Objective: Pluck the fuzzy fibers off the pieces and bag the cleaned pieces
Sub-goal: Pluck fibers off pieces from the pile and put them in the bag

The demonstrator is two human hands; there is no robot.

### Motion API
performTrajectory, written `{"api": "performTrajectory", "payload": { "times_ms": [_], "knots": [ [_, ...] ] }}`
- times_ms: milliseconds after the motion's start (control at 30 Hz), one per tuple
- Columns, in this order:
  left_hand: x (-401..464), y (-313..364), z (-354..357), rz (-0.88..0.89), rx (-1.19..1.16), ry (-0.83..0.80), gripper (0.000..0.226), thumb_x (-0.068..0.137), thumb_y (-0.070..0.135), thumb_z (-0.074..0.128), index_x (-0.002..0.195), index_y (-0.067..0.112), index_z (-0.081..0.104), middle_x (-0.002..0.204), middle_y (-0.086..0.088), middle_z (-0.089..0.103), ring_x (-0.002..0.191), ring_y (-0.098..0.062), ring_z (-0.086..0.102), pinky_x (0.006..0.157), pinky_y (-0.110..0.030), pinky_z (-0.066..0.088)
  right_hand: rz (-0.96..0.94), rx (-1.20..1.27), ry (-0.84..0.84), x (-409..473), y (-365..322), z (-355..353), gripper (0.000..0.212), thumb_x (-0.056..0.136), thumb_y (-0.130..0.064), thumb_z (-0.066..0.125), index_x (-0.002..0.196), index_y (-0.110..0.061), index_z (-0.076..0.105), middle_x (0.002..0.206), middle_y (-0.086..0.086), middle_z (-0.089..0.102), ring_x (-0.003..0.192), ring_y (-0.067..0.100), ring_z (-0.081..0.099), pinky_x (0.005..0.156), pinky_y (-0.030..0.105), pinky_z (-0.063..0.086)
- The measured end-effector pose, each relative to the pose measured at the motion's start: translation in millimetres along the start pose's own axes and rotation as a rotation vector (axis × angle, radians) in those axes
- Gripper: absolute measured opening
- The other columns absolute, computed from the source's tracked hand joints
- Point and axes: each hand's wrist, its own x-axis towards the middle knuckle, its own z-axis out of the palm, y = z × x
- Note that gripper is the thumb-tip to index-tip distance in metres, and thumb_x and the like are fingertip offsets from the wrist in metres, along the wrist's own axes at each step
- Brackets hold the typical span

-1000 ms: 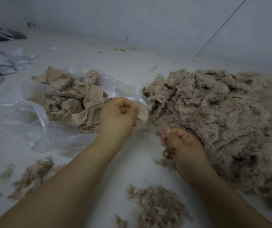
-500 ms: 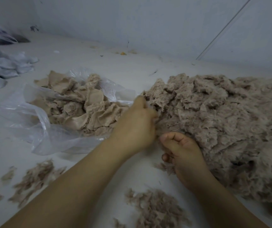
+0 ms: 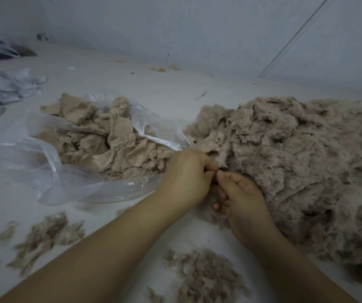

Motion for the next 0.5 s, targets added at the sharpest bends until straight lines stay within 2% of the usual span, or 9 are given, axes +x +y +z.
{"api": "performTrajectory", "payload": {
  "times_ms": [133,267,333,433,500],
  "knots": [
    [-12,-3,-1,0.002,-0.103,-0.012,0.01,0.078,0.006,0.074,0.073,0.015,0.077,0.072,0.001,0.072,0.066,-0.011,0.065,0.064,-0.033,0.054,-0.019,-0.02,0.032,-2,0,1,0.041,0.099,-0.025,0.056,0.06,-0.016,0.049,0.053,-0.001,0.036,0.046,0.007,0.037,0.044,0.021,0.041],
    [-22,-14,-5,-0.011,-0.288,-0.089,0.012,0.075,-0.003,0.075,0.074,0.008,0.07,0.067,0.005,0.065,0.06,-0.005,0.059,0.056,-0.019,0.05,0.006,-0.038,0.038,-2,0,1,0.049,0.098,-0.011,0.055,0.05,-0.023,0.055,0.05,-0.003,0.038,0.047,0.008,0.038,0.044,0.02,0.041],
    [-24,-17,-5,-0.025,-0.362,-0.084,0.018,0.076,-0.003,0.074,0.082,0.009,0.063,0.065,0.005,0.058,0.054,-0.002,0.051,0.052,-0.017,0.043,0.014,-0.051,0.041,-2,-1,1,0.048,0.097,-0.008,0.055,0.051,-0.022,0.057,0.05,-0.002,0.039,0.047,0.01,0.039,0.044,0.022,0.041],
    [-20,-21,-6,-0.125,-0.546,-0.101,0.033,0.08,0.003,0.067,0.106,0.018,0.053,0.058,-0.001,0.061,0.048,-0.01,0.05,0.05,-0.023,0.042,0.016,-0.032,0.055,-3,-2,1,0.04,0.097,-0.009,0.056,0.057,-0.018,0.055,0.05,-0.002,0.038,0.046,0.01,0.04,0.044,0.022,0.041],
    [-16,-27,-3,-0.169,-0.496,-0.086,0.045,0.082,0.003,0.06,0.123,0.021,0.052,0.052,0.005,0.057,0.045,-0.006,0.05,0.05,-0.019,0.042,0.02,0.002,0.049,-3,-1,0,0.042,0.097,-0.012,0.056,0.056,-0.021,0.058,0.051,-0.002,0.037,0.045,0.008,0.039,0.044,0.021,0.041]
  ]
}}
